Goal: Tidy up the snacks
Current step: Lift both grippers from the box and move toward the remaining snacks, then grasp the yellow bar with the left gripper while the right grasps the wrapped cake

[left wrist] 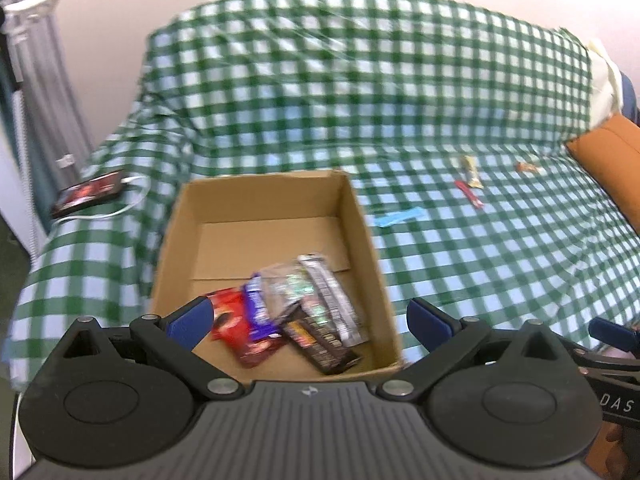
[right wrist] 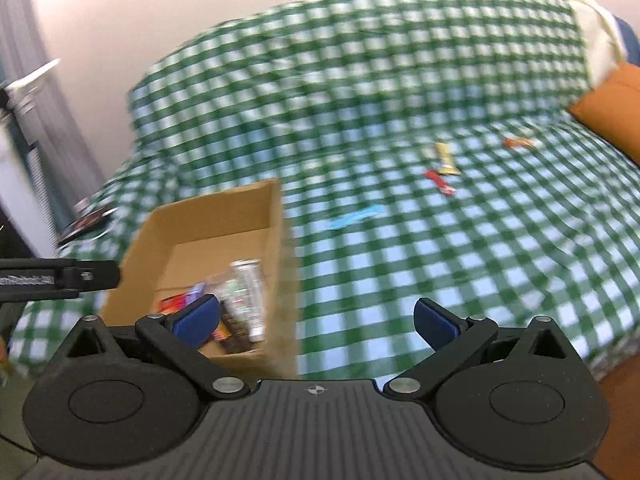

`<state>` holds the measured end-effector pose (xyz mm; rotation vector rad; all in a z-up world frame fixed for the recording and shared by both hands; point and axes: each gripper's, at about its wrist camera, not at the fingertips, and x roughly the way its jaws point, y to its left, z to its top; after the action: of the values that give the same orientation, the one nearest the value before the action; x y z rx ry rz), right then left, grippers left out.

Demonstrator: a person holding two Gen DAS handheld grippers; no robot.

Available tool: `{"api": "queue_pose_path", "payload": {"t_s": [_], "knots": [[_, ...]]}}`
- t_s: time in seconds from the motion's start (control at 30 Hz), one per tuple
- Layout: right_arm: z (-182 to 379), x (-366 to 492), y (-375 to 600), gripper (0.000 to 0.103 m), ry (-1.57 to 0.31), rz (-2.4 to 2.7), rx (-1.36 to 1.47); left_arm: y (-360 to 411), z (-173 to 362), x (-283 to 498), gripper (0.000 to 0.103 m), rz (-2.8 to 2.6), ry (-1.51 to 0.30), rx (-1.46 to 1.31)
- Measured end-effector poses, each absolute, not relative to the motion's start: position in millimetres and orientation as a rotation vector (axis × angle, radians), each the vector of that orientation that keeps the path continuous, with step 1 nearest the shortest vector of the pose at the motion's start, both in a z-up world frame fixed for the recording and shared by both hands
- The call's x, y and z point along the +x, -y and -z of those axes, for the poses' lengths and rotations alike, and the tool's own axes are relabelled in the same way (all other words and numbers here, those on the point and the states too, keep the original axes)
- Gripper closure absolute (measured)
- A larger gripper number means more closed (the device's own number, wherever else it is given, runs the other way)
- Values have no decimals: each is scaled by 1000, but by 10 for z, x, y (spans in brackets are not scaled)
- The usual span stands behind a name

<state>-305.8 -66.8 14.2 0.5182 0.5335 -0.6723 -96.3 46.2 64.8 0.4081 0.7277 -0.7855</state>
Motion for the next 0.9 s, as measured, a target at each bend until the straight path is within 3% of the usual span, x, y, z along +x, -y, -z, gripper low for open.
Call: {"api": "queue_pose_path", "payload": {"t_s": [0.27,0.5,0.73,0.9], "knots": [[89,-3471,1652,0,-519,851,554,695,-520,-884,0,856,-791,474],[136,-3611,2940,0,-417,1013,466,2162,-257,-565,0,905,-851,476],[554,-3152,4679,0,-366,1086,390,4001,484,-292,0,972,-814,523],[1100,-2544,5978,0,-482,1114,396,5093,1236,-108,0,1008,-850,623]]}}
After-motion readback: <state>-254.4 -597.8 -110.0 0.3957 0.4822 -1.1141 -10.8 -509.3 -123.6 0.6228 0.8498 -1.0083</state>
